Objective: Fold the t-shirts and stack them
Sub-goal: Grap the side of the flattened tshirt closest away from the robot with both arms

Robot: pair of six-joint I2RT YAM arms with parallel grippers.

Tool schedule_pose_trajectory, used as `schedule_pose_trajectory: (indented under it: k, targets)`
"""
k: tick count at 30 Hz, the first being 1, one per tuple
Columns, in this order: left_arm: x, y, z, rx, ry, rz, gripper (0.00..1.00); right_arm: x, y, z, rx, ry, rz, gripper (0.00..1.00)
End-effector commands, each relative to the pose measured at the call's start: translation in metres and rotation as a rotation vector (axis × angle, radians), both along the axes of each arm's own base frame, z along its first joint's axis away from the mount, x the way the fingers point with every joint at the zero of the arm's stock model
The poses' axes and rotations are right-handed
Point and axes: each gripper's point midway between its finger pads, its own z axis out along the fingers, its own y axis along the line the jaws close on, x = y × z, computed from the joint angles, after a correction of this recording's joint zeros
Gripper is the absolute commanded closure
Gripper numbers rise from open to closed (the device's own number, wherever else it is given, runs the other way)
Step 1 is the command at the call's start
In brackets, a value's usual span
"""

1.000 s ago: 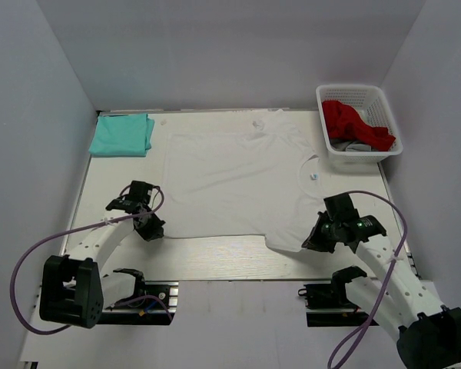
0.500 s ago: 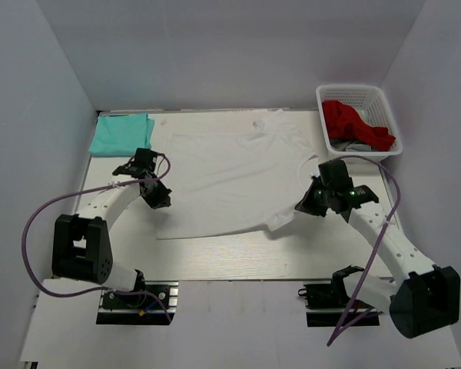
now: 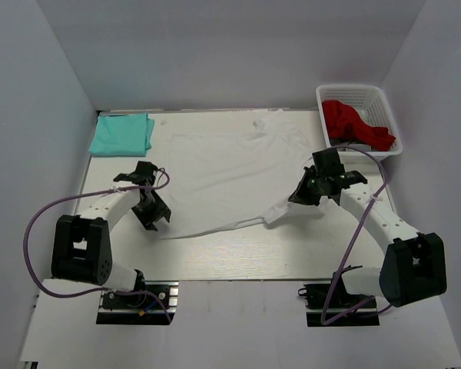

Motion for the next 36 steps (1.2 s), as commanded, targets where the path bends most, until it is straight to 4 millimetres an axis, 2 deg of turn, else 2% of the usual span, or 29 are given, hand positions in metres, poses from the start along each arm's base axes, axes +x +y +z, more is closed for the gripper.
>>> schedule_pose_trajectory:
  k: [1, 6, 10, 11, 14, 16, 17, 18, 19, 20, 22, 24, 26, 28, 29, 31, 32, 33, 36]
  targets:
    - [-0.035, 0.01, -0.009, 0.029, 0.051, 0.027, 0.42, -0.01, 0.005, -0.007, 0.028, 0.017, 0.049, 1.0]
    - [-0.048, 0.016, -0.022, 0.055, 0.068, 0.078, 0.42, -0.014, 0.008, -0.009, 0.053, 0.007, 0.065, 1.0]
    - [-0.043, 0.022, -0.032, 0.091, 0.056, 0.104, 0.42, -0.017, 0.01, -0.01, 0.072, 0.002, 0.073, 1.0]
    - [-0.038, 0.022, -0.034, 0.089, 0.044, 0.104, 0.43, -0.017, 0.011, -0.01, 0.076, 0.0, 0.075, 1.0]
    - [-0.039, 0.022, -0.047, 0.095, 0.077, 0.103, 0.48, -0.018, 0.01, -0.012, 0.071, 0.005, 0.075, 1.0]
    - [-0.04, 0.019, -0.051, 0.085, 0.092, 0.101, 0.58, -0.018, 0.011, -0.012, 0.069, 0.006, 0.079, 1.0]
    - [-0.038, 0.018, -0.052, 0.077, 0.101, 0.087, 0.66, -0.017, 0.01, -0.012, 0.069, 0.005, 0.074, 1.0]
    - [-0.036, 0.016, -0.052, 0.066, 0.09, 0.086, 0.77, -0.018, 0.011, -0.012, 0.068, 0.005, 0.077, 1.0]
    - [-0.037, 0.012, -0.052, 0.046, 0.095, 0.067, 1.0, -0.018, 0.009, -0.012, 0.065, 0.008, 0.071, 1.0]
    - [-0.034, 0.01, -0.051, 0.037, 0.096, 0.055, 1.0, -0.017, 0.009, -0.011, 0.065, 0.003, 0.066, 1.0]
    - [-0.033, 0.006, -0.045, 0.013, 0.084, 0.033, 1.0, -0.016, 0.009, -0.009, 0.068, -0.004, 0.069, 1.0]
    - [-0.022, 0.003, -0.032, -0.003, 0.042, 0.022, 1.0, -0.014, 0.01, -0.006, 0.064, -0.013, 0.066, 1.0]
    - [-0.01, -0.012, -0.012, -0.083, -0.024, -0.018, 1.0, -0.009, 0.009, -0.002, 0.066, -0.026, 0.056, 1.0]
    - [-0.003, -0.018, -0.002, -0.116, -0.055, -0.039, 1.0, -0.006, 0.01, 0.001, 0.065, -0.032, 0.052, 1.0]
    - [0.008, -0.02, 0.01, -0.122, -0.097, -0.042, 1.0, -0.003, 0.01, 0.005, 0.067, -0.045, 0.047, 1.0]
    - [0.01, -0.019, 0.013, -0.11, -0.075, -0.038, 1.0, 0.004, 0.006, 0.008, 0.045, -0.057, 0.032, 1.0]
    - [0.02, -0.02, 0.019, -0.11, -0.095, -0.049, 1.0, 0.009, 0.006, 0.014, 0.043, -0.071, 0.027, 1.0]
    - [0.022, -0.02, 0.016, -0.107, -0.079, -0.049, 1.0, 0.014, 0.004, 0.017, 0.035, -0.08, 0.018, 1.0]
    - [0.037, -0.019, 0.02, -0.108, -0.084, -0.038, 1.0, 0.029, 0.006, 0.032, 0.045, -0.117, 0.01, 1.0]
